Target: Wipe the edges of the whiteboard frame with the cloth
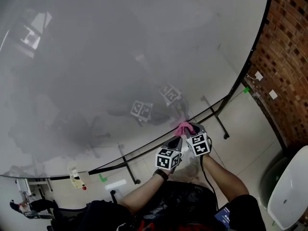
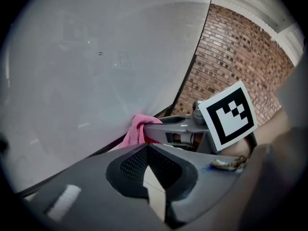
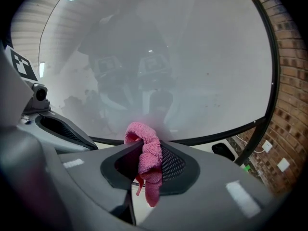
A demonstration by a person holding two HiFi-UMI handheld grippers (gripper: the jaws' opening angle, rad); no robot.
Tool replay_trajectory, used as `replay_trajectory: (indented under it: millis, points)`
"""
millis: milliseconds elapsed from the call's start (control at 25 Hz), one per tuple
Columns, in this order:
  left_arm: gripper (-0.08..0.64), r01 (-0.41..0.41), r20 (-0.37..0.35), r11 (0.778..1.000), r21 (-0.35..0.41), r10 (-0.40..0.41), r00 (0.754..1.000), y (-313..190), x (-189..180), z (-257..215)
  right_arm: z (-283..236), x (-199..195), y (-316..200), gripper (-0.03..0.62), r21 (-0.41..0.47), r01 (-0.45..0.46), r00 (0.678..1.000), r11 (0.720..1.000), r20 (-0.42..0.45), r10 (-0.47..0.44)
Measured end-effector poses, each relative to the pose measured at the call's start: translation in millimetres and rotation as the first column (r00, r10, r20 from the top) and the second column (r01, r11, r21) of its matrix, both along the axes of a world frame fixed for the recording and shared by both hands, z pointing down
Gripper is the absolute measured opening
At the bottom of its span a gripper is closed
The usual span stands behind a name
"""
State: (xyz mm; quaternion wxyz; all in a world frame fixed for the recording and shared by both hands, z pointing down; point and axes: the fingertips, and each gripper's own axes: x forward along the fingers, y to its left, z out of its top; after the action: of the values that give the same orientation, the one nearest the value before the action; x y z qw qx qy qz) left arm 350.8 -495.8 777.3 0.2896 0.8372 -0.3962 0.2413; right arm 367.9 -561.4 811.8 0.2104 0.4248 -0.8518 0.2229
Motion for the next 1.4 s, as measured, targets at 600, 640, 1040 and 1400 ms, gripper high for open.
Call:
replay_trajectory:
  millis: [600,640,1040,1400]
  points:
    - [0.003,0.079,0.006,0.997,0.026,-0.079,0.997,-44,106,-20,8,146,-53,0.083,-0.015,-0.043,0.999,0.999,-0.013,0.042]
    - [0.003,0.088,0.0,0.996,0.027,-0.088,0.996,-47,117,-22,10,158,-57,0.083,-0.018,-0.037,0.999,0.999,-0.019,0.037]
    - [0.003,0.079,-0.009,0.996,0.039,-0.079,0.997,-78,190,-30,9,261,-104,0.083,-0.05,-0.162,0.987,0.986,-0.015,0.161]
    - [0.003,0.054,-0.033,0.997,0.062,-0.052,0.998,-97,224,-41,3,286,-113,0.083,-0.031,-0.181,0.983,0.983,-0.026,0.18]
